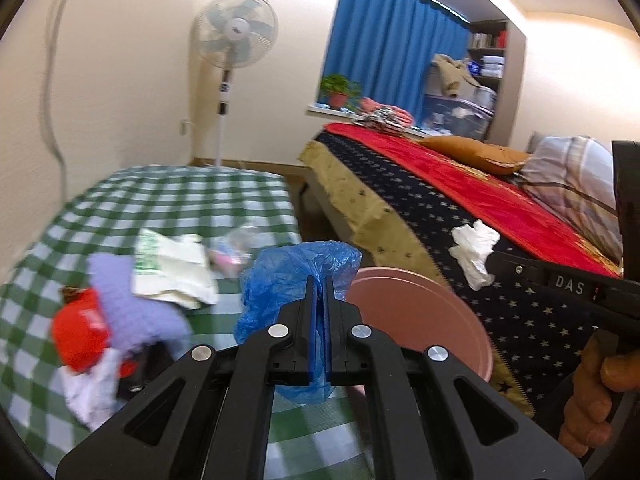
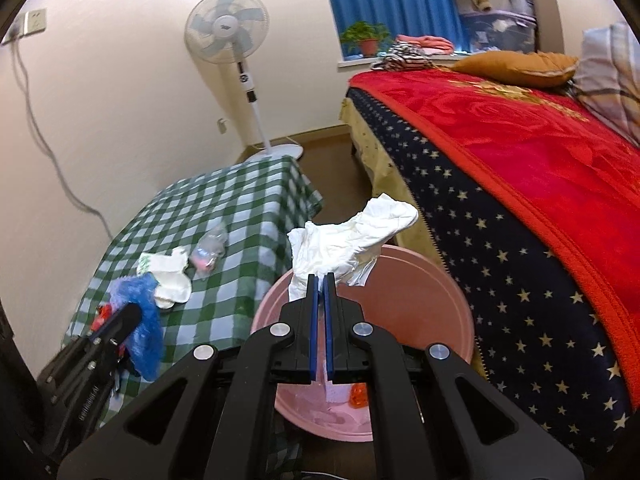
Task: Collect trash
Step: 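Carry the blue bag and white tissue over the pink bin with both tools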
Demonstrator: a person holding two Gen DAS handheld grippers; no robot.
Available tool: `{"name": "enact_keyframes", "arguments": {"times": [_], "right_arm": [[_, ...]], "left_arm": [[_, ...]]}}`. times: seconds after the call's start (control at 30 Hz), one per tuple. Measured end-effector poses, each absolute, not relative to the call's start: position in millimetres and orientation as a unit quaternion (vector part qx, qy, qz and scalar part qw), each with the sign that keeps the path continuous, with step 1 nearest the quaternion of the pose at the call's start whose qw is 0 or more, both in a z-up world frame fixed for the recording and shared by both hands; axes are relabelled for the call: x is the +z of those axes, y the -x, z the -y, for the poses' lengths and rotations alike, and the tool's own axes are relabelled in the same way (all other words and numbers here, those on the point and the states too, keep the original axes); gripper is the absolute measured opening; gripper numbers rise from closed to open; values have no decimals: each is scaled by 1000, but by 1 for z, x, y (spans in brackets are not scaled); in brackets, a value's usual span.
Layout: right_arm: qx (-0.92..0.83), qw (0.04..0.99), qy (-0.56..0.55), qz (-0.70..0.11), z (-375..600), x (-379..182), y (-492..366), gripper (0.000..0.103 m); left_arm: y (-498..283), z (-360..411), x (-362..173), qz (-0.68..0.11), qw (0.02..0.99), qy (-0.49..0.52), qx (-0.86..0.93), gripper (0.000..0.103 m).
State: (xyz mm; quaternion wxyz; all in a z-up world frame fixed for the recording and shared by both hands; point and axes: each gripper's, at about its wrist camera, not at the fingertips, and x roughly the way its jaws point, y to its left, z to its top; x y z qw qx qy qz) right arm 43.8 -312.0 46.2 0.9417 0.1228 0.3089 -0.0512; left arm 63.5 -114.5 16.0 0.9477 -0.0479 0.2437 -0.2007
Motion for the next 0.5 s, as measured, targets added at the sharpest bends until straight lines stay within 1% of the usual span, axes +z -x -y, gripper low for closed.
{"name": "enact_keyframes", "arguments": {"times": [0.5], "right_arm": [[-86, 937, -128, -315, 332, 41, -52, 3]], "left_arm": [[-91, 163, -8, -272, 922, 53, -269, 2]]}}
